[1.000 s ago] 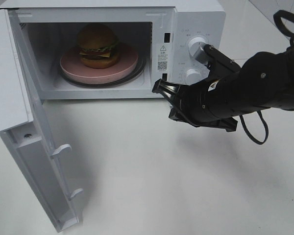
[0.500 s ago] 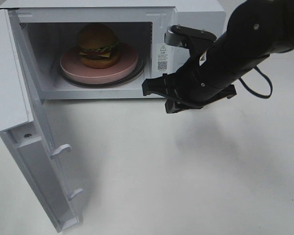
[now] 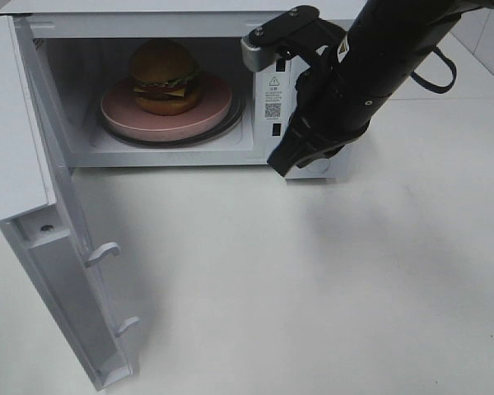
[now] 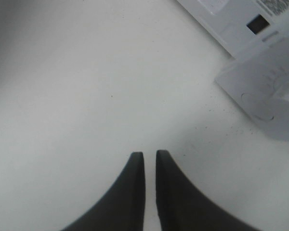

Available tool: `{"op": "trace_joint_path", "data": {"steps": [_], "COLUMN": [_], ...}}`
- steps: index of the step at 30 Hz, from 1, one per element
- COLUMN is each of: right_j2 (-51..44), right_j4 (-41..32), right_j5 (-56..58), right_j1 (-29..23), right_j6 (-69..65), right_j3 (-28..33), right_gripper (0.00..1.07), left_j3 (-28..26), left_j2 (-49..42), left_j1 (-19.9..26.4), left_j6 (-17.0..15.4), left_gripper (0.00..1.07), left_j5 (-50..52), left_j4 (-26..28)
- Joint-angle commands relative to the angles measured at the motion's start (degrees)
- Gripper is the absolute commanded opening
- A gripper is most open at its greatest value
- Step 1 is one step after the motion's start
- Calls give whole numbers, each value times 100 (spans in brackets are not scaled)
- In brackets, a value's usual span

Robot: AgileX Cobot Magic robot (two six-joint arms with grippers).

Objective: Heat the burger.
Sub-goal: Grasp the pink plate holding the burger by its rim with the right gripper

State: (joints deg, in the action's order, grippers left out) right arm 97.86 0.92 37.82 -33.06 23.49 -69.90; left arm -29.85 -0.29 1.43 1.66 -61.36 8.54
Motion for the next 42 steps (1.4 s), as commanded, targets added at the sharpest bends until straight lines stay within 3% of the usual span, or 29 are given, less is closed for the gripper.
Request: {"op": "trace_joint_path", "data": {"steps": [1, 7, 14, 20, 22, 24, 25, 26, 27, 28, 30, 42], "right_j2": [-40, -40, -40, -40, -40, -40, -40, -40, -23, -23, 6, 384], "right_j4": [46, 52, 69, 235, 447, 481, 510, 510, 510, 510, 510, 1112], "right_j5": [57, 17, -6, -206, -476, -527, -613, -613, -625, -625, -613, -980], "right_j1": [17, 17, 17, 6, 6, 6, 6, 6, 6, 6, 6, -258], "right_j6": [814, 3581, 5581, 5781, 5552, 5466, 5214, 5214, 5031, 5031, 4962, 4681], "right_j3": [-57, -57, -57, -57, -57, -57, -57, -57, -57, -57, -57, -166], "right_gripper": [9, 11, 15, 24, 48, 54, 70, 70, 84, 84, 96, 94], "left_j3": [29, 29, 29, 29, 29, 29, 29, 29, 29, 29, 29, 29], "left_j2": [-40, -40, -40, -40, -40, -40, -40, -40, -40, -40, -40, -40], "left_j1": [23, 23, 23, 23, 23, 23, 23, 23, 23, 23, 23, 23], "left_j6": [-34, -34, -34, -34, -34, -34, -34, -34, -34, -34, -34, -34], "left_gripper": [98, 98, 98, 98, 98, 98, 98, 98, 98, 98, 98, 98], "left_j5": [0, 0, 0, 0, 0, 0, 0, 0, 0, 0, 0, 0], "left_j4": [17, 17, 17, 17, 17, 17, 17, 17, 17, 17, 17, 17]}}
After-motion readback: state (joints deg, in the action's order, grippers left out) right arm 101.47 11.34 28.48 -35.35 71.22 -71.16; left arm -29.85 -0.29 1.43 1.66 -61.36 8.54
